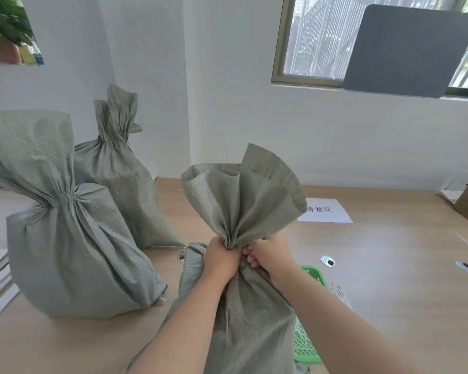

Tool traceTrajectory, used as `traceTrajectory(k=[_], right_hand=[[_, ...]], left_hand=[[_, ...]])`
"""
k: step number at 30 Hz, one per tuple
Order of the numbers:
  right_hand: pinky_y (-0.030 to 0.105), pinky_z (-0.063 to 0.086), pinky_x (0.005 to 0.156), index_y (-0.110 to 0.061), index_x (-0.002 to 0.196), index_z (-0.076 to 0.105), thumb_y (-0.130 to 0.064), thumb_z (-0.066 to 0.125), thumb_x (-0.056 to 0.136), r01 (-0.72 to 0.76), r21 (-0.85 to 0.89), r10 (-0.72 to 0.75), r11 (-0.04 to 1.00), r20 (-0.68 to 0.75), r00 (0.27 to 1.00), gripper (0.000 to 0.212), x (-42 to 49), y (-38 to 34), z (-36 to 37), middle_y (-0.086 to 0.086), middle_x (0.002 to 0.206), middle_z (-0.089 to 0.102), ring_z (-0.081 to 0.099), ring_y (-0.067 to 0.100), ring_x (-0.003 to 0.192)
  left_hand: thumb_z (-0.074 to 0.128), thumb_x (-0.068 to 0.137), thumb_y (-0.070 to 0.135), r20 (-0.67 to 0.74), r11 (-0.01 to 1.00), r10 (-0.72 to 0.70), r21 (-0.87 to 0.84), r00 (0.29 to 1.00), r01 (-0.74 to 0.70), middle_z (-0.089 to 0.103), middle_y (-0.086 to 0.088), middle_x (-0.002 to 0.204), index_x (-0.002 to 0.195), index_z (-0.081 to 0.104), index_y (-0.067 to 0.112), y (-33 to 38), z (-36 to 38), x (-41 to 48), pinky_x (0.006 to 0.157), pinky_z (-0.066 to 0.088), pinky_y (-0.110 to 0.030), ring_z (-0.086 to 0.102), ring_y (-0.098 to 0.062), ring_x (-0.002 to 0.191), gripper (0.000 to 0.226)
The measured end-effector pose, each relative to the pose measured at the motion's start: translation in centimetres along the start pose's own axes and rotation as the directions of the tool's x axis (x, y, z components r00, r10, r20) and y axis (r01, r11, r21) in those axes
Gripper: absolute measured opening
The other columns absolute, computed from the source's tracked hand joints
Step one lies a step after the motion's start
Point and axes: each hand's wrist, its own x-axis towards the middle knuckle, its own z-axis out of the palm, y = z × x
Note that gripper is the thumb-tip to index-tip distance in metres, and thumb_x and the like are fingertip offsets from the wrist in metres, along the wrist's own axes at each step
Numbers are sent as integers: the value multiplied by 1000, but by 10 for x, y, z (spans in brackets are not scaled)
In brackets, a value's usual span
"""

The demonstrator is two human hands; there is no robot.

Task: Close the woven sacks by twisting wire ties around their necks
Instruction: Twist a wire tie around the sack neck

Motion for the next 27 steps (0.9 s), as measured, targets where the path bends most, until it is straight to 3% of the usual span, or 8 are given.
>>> traceTrajectory(k=[4, 8, 11, 15, 17, 22, 25, 27], right_hand=[[20, 40, 40, -6, 70, 62, -6, 53, 86, 48, -37, -51, 998, -69, 996, 19, -1, 7, 3, 6, 55, 62, 47, 10, 38], [21, 42, 41, -8, 80, 68, -16, 62, 91, 84, -93, -93, 992, -87, 992, 15, -1, 13, 2, 6, 56, 65, 51, 12, 39], [21, 43, 47, -14, 71, 68, -22, 65, 88, 136, -223, -159, 965, -88, 983, 20, -6, 16, 3, 6, 55, 67, 52, 10, 39], [26, 34, 52, -23, 47, 41, -9, 63, 81, 163, -419, -225, 893, -102, 969, 43, -10, 21, 2, -6, 40, 49, 45, 4, 45], [25, 31, 66, -27, 57, 35, -12, 58, 92, 89, -493, -131, 866, -53, 990, 45, -9, 28, 4, -7, 61, 45, 43, 10, 65], [9, 35, 47, -21, 68, 37, -16, 40, 106, 150, -653, -26, 743, 195, 981, 39, -18, 18, 5, 1, 68, 34, 32, 7, 61], [17, 34, 57, -29, 71, 27, -20, 28, 109, 251, -693, -19, 676, 325, 946, 39, -22, 21, 4, -8, 74, 27, 24, -1, 63], [19, 32, 62, -31, 71, 25, -22, 27, 109, 234, -686, 5, 689, 327, 945, 39, -26, 17, 3, -11, 76, 26, 23, -4, 65]], left_hand=[[66, 71, 43, -8, 993, -20, -117, 1000, 19, 73, -2, 72, 70, 68, 22, 3, -3, -7, 80, 58, -51, 71, -29, 80, 21], [79, 85, 33, -17, 957, -62, -286, 998, 55, 70, 14, 66, 69, 65, 27, 20, -9, -23, 77, 55, -30, 65, 1, 71, 22], [80, 84, 32, -58, 953, -8, -304, 998, -10, 71, 14, 81, 76, 68, 29, 17, -9, -26, 86, 54, -30, 68, -6, 87, 15], [73, 73, 19, -229, 935, 353, 56, 907, -350, 64, 3, 104, 93, 66, 22, 8, -2, -23, 89, 43, -35, 50, -20, 108, 22], [69, 66, 17, -244, 800, 567, 393, 787, -455, 57, -3, 94, 84, 56, 20, 5, -2, -23, 78, 35, -38, 41, -24, 95, 22], [46, 68, 30, 71, 467, 755, 638, 651, -611, 39, 10, 60, 57, 41, 23, 12, -23, -15, 71, 23, -34, 46, -20, 76, 14], [47, 76, 32, 320, 383, 662, 633, 678, -672, 47, 3, 56, 59, 42, 23, 22, -34, -8, 60, 32, -31, 58, -29, 61, 20], [50, 87, 33, 453, 395, 481, 652, 751, -647, 66, -6, 80, 78, 62, 16, 32, -39, -7, 63, 45, -34, 64, -33, 81, 23]])
